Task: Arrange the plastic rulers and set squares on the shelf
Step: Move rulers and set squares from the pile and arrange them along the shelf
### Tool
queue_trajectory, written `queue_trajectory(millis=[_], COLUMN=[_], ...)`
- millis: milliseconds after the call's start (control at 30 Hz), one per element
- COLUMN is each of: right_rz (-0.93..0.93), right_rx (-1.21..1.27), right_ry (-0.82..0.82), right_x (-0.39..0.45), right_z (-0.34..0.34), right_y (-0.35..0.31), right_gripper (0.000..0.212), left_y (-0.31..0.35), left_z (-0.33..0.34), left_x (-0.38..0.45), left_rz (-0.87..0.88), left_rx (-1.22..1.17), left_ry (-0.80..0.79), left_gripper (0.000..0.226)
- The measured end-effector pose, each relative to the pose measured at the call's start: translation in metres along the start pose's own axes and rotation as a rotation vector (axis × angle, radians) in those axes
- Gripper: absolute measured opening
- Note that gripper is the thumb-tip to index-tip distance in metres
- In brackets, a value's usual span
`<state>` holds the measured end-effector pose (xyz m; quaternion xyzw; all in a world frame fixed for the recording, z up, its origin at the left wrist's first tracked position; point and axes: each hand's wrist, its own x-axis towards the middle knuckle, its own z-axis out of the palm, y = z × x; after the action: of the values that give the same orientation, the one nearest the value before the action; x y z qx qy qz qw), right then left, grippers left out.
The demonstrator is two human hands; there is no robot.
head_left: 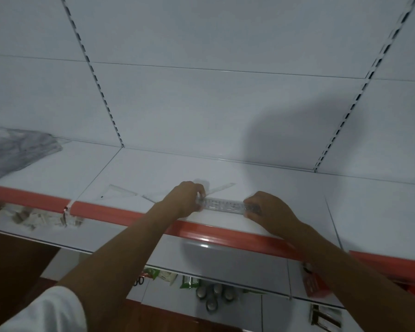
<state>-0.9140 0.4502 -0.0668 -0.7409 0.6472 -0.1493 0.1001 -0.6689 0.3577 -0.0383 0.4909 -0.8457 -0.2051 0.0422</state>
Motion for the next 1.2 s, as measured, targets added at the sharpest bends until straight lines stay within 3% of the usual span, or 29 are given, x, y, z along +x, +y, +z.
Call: queue_trajectory(millis=[267, 533, 667, 867, 1100, 1200], right_rz=[0.069, -0.006, -0.028, -0.022, 0.026, 0.065], right_rx=[0.023, 0.012, -0.115, -0.025, -0.008, -0.001], right_ry=[-0.03, 0.24, 0.237, 0.114, 0.221, 0.217], right_x=[0.0, 0.009, 0.005, -0.006, -0.019, -0.024], right_z=[-0.008, -0.035, -0.037, -0.041, -0.039, -0.04], right_y=[-0.01, -0.029, -0.027, -0.02, -0.016, -0.012], right_gripper=[0.038, 0.037, 0.032, 0.04, 0.033, 0.025], left_y=[-0.002, 0.028, 0.041, 0.047, 0.05, 0.044], left_z=[-0.006, -0.024, -0.021, -0.014, -0.01, -0.011], left_x=[-0.003, -0.006, -0.005, -0.004, -0.006, -0.007], left_rz=[0.028, 0.193, 0.281, 0.315, 0.324, 0.304], left_rx=[0.042, 0.017, 0.001, -0.007, 0.008, 0.026], left_ry=[-0.012, 0.039, 0.047, 0.058, 0.013, 0.031], left_gripper=[0.037, 0.038, 0.037, 0.032, 0.04, 0.029])
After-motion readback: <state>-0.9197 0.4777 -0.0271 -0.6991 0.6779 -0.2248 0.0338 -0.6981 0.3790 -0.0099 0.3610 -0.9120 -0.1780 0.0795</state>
